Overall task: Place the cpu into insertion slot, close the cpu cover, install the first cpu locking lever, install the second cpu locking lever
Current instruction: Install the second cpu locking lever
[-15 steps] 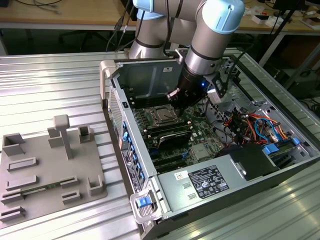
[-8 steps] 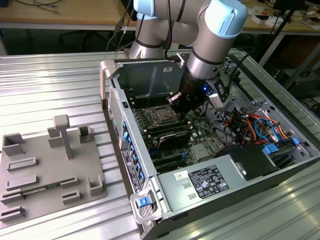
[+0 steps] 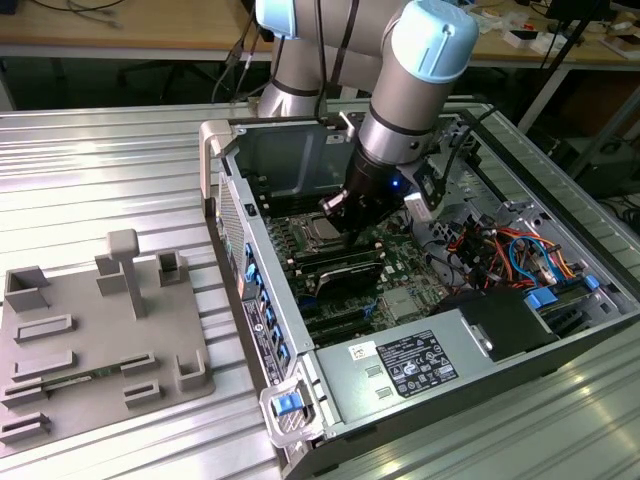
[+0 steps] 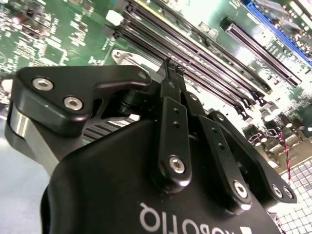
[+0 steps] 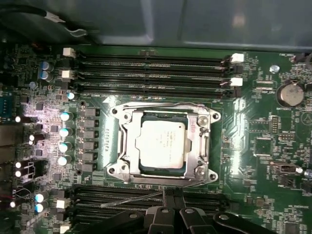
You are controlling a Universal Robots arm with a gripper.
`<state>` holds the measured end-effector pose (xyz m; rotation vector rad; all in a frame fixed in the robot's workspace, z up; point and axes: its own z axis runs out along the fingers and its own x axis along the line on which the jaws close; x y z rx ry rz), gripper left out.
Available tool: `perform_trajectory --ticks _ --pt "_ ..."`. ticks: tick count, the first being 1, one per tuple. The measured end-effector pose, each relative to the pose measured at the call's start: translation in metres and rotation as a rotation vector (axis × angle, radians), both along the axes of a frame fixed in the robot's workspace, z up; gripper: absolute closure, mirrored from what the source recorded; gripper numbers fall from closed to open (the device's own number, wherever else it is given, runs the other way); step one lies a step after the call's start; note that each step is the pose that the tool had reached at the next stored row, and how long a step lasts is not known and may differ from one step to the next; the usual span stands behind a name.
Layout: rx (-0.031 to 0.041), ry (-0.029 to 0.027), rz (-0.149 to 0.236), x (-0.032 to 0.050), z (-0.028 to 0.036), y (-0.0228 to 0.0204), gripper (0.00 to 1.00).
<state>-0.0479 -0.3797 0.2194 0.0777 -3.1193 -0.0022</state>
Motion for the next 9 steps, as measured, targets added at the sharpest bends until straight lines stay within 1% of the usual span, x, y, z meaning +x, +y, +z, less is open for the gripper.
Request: perform_trajectory --ticks 4,8,9 --pt "0.0003 -0.0002 0.000 -0.0070 -0.0015 0.0001 0.89" --pt "0.0003 -0.0002 0.000 -0.0173 -0.0026 0.0001 0.89" --pt "0.0003 -0.0002 0.000 -0.0188 -0.0030 0.0001 0.89"
